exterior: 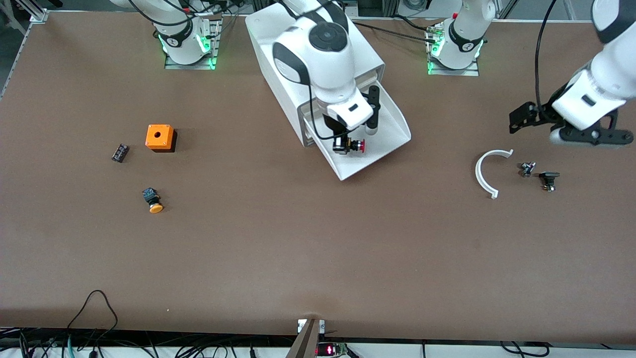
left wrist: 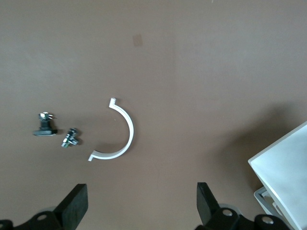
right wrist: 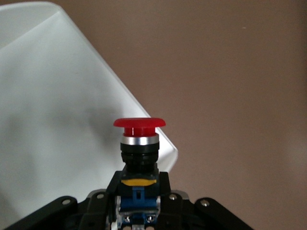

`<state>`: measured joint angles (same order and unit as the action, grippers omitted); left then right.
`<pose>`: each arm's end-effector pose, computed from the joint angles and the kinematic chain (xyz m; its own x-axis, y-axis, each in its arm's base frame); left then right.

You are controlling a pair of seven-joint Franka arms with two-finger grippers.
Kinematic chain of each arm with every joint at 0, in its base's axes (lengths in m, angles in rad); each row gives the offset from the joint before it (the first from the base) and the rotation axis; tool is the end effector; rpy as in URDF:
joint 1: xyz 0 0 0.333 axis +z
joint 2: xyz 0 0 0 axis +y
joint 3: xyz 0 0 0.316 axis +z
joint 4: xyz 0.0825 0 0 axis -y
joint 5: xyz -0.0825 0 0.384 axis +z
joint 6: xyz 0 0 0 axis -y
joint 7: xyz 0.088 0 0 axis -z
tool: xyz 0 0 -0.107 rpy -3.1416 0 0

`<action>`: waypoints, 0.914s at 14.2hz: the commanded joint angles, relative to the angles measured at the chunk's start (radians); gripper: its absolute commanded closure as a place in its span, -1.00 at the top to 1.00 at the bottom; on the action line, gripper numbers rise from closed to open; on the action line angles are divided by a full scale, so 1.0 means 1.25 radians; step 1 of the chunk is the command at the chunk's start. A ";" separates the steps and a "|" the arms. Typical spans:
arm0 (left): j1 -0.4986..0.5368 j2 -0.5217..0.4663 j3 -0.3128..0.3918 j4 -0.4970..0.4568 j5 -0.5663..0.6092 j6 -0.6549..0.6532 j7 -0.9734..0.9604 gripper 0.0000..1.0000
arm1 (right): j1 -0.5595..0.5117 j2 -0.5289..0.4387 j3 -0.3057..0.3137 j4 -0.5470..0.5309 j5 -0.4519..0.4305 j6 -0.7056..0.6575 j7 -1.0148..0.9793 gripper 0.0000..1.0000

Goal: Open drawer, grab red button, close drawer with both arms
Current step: 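Grasp the red push button in the drawer with the right gripper, then lift the red button out of the drawer with the right gripper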

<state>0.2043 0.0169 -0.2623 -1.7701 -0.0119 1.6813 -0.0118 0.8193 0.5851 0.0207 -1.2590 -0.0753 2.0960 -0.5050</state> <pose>0.5557 -0.0325 0.5304 0.9934 -0.0450 -0.1051 -0.0437 -0.9989 0.0148 0.5043 0.5514 0.4451 0.1800 0.9656 0.1879 0.9615 -0.2130 0.1736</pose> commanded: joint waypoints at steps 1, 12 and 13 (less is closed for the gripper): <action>-0.006 0.067 0.000 0.039 0.013 -0.020 0.002 1.00 | -0.093 -0.059 0.009 -0.028 -0.004 -0.013 0.077 -0.68; -0.222 0.240 -0.002 -0.170 -0.049 0.508 -0.415 1.00 | -0.464 -0.117 0.003 -0.363 0.044 0.074 0.390 -0.73; -0.239 0.250 -0.002 -0.183 -0.049 0.536 -0.431 1.00 | -0.469 -0.116 0.002 -0.395 0.044 0.104 0.417 -0.73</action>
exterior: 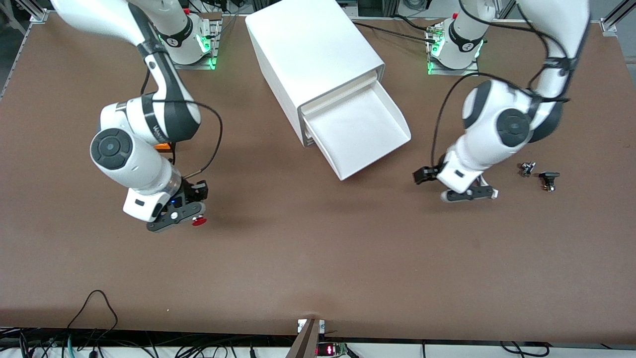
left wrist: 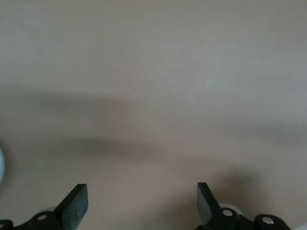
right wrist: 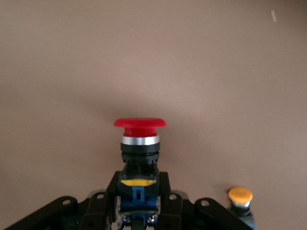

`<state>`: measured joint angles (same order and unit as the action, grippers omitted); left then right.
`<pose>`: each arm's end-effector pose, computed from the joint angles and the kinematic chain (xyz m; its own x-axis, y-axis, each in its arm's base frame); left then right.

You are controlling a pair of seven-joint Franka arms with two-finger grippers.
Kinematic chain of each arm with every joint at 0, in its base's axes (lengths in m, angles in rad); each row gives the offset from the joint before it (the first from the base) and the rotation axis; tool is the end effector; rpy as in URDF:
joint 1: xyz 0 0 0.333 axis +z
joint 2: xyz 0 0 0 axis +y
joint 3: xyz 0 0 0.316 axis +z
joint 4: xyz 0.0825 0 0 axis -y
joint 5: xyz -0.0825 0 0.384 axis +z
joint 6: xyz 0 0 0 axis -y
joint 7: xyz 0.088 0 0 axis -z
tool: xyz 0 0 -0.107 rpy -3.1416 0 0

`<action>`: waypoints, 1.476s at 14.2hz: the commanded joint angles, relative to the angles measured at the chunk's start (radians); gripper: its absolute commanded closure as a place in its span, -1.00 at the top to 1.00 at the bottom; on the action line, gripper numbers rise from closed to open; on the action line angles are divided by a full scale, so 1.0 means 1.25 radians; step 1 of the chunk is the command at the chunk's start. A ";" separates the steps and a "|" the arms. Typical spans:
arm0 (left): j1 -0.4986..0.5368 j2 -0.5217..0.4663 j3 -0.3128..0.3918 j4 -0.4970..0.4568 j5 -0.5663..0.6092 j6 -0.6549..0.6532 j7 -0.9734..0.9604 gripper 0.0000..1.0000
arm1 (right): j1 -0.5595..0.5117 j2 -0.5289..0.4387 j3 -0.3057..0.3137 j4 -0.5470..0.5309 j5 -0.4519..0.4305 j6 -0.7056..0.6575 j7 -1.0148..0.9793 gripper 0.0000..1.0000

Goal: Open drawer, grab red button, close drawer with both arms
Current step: 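Lift the red button out of the drawer with the right gripper, then push the drawer shut with the left gripper while the right gripper holds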

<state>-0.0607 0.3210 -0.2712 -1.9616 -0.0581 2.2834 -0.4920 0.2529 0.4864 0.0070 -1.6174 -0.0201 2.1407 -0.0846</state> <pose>0.5794 -0.1939 0.3184 0.9769 0.2066 -0.0540 0.2117 -0.9703 0.1170 0.6626 0.1747 0.3461 0.9372 0.3469 0.0355 0.3465 -0.9379 0.0171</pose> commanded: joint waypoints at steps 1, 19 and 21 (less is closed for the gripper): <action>-0.047 0.012 0.005 -0.044 -0.015 0.074 -0.066 1.00 | -0.022 -0.031 0.010 -0.134 0.000 0.092 0.090 -0.73; -0.080 -0.081 -0.236 -0.235 -0.252 0.069 -0.113 1.00 | -0.081 0.005 -0.013 -0.338 0.010 0.329 0.136 0.55; -0.080 -0.103 -0.235 -0.235 -0.252 0.066 -0.094 1.00 | -0.080 -0.018 -0.013 -0.300 0.010 0.250 0.167 1.00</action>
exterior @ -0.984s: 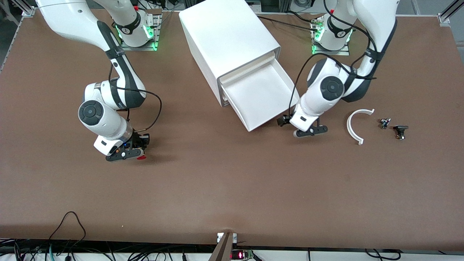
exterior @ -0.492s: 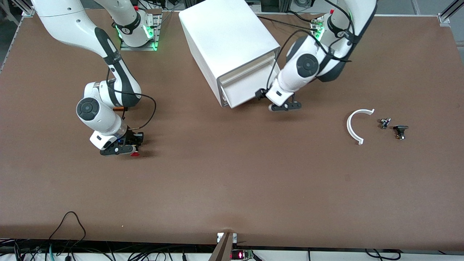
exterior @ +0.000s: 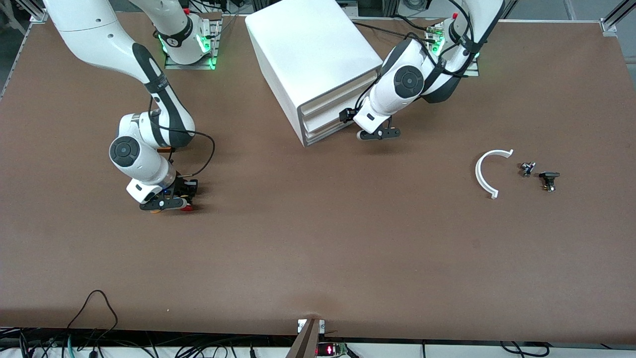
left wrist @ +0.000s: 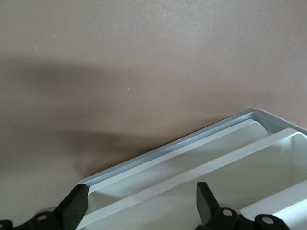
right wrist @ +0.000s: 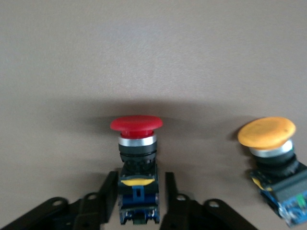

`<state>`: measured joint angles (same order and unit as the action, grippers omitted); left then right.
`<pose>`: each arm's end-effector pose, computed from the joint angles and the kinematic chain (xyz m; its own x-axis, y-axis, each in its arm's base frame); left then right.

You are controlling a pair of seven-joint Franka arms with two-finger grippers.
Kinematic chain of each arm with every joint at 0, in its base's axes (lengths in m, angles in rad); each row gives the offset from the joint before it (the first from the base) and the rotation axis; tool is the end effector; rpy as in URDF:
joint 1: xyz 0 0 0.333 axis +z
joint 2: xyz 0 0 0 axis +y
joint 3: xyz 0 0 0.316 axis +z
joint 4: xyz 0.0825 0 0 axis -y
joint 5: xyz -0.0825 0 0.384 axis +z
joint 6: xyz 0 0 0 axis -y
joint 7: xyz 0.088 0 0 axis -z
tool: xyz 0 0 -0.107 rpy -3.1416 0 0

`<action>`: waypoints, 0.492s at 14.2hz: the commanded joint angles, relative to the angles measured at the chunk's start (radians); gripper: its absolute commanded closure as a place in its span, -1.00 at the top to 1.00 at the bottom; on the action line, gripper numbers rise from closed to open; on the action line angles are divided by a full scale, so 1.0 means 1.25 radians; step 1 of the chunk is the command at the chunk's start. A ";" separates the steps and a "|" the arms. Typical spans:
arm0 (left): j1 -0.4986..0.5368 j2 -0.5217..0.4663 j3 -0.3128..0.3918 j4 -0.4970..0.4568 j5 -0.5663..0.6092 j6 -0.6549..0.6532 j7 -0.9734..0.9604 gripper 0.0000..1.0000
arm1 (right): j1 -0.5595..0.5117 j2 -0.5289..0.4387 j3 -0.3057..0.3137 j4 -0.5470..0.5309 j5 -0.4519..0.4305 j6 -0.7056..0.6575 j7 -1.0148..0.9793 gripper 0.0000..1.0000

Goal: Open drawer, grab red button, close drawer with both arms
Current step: 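Push the drawer shut with the left gripper while the right gripper holds, then set the red button beside the yellow button with the right gripper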

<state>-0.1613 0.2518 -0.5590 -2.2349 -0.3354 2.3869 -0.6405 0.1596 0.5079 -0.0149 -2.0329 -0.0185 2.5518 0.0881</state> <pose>0.4020 -0.3577 0.2701 0.9443 0.1462 -0.2948 0.2094 -0.9581 0.1955 0.5938 0.0869 0.1929 0.9972 0.0739 0.0124 0.0737 -0.9971 0.0167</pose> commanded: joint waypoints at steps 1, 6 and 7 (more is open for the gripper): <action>0.006 -0.066 -0.004 -0.016 -0.030 -0.022 0.031 1.00 | -0.005 -0.044 0.005 0.057 0.009 -0.124 0.030 1.00; 0.057 -0.104 0.002 0.007 -0.018 -0.043 0.037 1.00 | -0.006 -0.082 0.005 0.227 0.007 -0.373 0.030 1.00; 0.110 -0.125 0.004 0.016 -0.016 -0.021 0.037 1.00 | -0.006 -0.082 0.005 0.275 0.009 -0.431 0.031 1.00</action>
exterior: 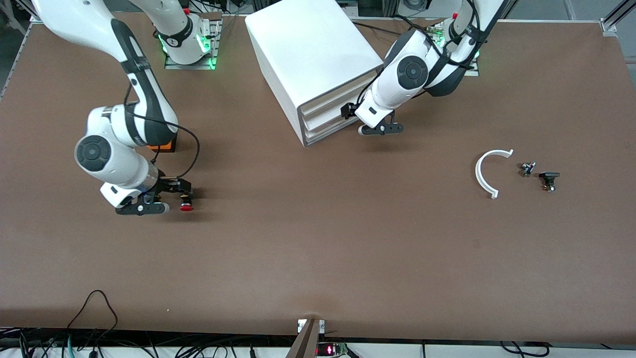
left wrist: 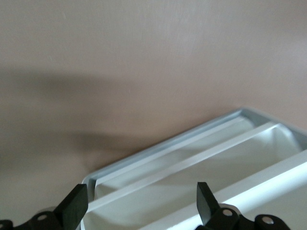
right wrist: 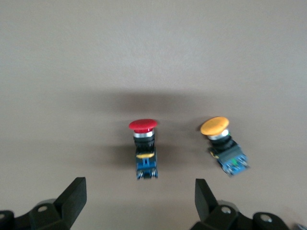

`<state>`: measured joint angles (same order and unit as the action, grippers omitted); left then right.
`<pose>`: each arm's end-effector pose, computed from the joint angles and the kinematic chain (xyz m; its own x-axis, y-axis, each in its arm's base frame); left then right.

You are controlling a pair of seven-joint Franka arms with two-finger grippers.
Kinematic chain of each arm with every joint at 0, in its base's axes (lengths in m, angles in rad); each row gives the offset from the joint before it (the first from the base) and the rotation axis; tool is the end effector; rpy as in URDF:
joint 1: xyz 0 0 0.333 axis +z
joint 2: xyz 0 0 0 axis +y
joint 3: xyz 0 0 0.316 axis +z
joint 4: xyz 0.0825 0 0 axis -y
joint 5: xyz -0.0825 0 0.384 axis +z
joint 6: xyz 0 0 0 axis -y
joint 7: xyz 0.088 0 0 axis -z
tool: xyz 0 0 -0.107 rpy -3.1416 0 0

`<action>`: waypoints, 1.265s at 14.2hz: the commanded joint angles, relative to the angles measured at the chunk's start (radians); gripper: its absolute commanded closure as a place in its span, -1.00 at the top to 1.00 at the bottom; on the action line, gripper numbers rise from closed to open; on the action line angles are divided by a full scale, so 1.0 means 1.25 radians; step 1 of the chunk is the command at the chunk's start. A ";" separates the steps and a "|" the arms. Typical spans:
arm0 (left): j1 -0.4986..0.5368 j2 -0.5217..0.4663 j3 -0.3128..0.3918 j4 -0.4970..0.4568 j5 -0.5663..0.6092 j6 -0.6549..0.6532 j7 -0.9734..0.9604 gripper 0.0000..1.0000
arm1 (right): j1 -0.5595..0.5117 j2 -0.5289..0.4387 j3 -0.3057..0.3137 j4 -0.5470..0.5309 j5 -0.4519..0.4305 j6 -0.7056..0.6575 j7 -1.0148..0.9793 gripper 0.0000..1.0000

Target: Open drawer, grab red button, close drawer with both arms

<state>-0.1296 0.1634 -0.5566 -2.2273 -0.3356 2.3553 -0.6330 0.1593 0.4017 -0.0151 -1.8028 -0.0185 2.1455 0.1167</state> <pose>0.4162 -0.3449 0.3110 0.9595 0.1615 -0.2310 0.2124 -0.9530 0.2160 0.6327 0.0918 0.3187 0.9977 0.0382 -0.0562 0.0398 -0.9988 0.0276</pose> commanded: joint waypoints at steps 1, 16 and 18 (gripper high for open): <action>0.123 -0.067 0.006 0.012 -0.017 0.025 0.031 1.00 | -0.005 0.001 0.006 0.131 0.009 -0.155 0.008 1.00; 0.183 -0.240 0.261 0.344 0.318 -0.567 0.175 1.00 | -0.143 -0.184 0.006 0.264 -0.015 -0.484 -0.010 1.00; 0.182 -0.230 0.264 0.336 0.318 -0.566 0.173 1.00 | -0.149 -0.196 0.002 0.252 -0.023 -0.493 -0.012 1.00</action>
<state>0.1023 -0.1455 -0.2352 -1.8185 0.0396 1.6676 -0.4330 -0.0240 0.2033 -0.0237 -1.4329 -0.0281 1.5359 0.0978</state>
